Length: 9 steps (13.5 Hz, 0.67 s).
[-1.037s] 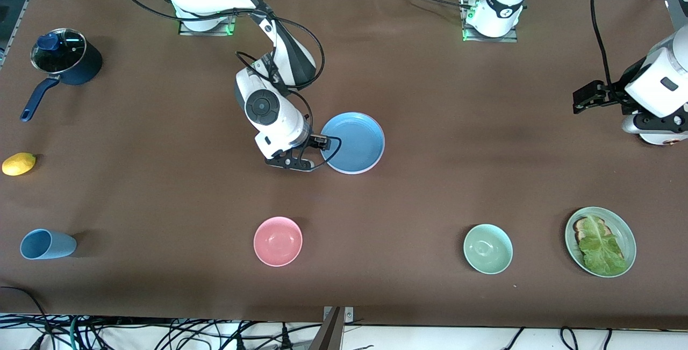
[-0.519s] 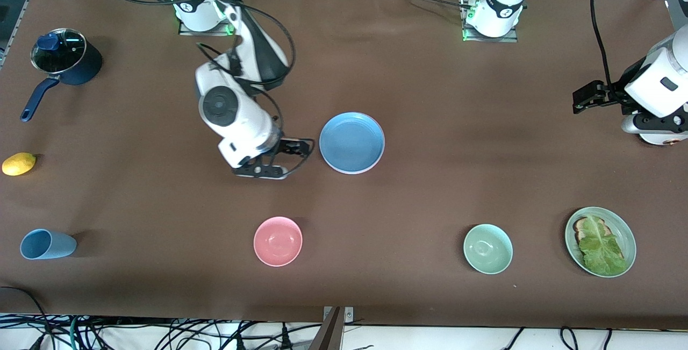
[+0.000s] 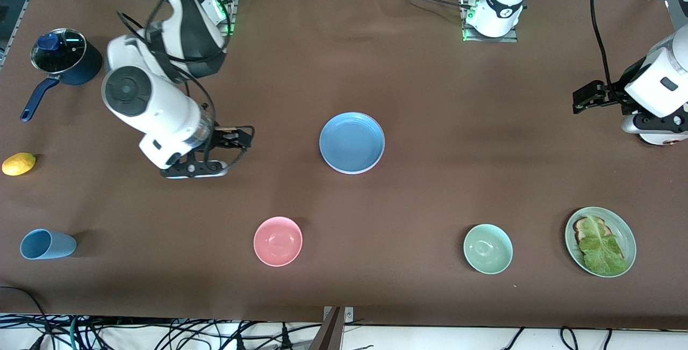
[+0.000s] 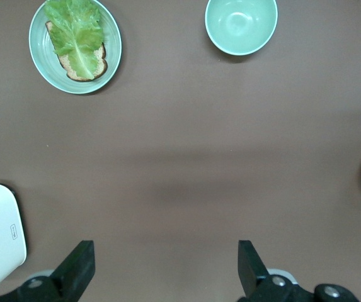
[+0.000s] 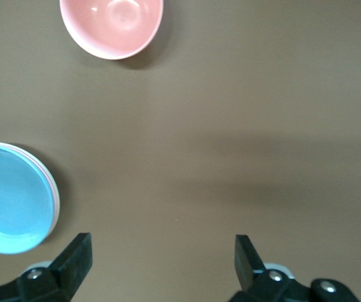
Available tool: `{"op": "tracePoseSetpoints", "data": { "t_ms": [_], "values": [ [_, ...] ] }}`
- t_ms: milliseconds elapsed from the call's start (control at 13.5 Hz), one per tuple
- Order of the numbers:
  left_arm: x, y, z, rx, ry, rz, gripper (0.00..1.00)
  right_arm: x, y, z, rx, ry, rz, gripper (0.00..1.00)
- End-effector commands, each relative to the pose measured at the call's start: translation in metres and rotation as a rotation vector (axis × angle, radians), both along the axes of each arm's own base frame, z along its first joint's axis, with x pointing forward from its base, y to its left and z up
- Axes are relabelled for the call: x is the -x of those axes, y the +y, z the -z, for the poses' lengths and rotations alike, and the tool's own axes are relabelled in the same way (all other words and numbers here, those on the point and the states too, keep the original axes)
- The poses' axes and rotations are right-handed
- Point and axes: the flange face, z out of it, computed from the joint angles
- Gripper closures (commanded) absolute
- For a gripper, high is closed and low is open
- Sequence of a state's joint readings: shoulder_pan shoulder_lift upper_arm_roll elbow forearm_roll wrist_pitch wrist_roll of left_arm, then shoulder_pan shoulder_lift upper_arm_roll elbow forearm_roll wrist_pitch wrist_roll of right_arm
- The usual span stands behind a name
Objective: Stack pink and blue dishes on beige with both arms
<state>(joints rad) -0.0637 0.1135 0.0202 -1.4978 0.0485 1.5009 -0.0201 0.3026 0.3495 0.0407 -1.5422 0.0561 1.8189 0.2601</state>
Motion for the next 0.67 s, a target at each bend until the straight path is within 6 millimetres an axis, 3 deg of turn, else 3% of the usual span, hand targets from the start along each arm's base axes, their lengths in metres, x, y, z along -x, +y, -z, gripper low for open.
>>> {"op": "tracePoseSetpoints", "data": {
  "t_ms": [0, 444, 593],
  "values": [
    [-0.004, -0.002, -0.005, -0.015, -0.011, 0.009, 0.00, 0.010, -0.038, -0.043, 0.008, -0.017, -0.018, 0.00],
    [-0.004, -0.002, -0.005, -0.015, -0.011, 0.009, 0.00, 0.035, -0.139, -0.085, 0.008, 0.000, -0.073, 0.00],
    [-0.004, -0.002, -0.005, -0.015, -0.011, 0.009, 0.00, 0.047, -0.151, -0.105, 0.005, -0.005, -0.079, 0.00]
  ]
}}
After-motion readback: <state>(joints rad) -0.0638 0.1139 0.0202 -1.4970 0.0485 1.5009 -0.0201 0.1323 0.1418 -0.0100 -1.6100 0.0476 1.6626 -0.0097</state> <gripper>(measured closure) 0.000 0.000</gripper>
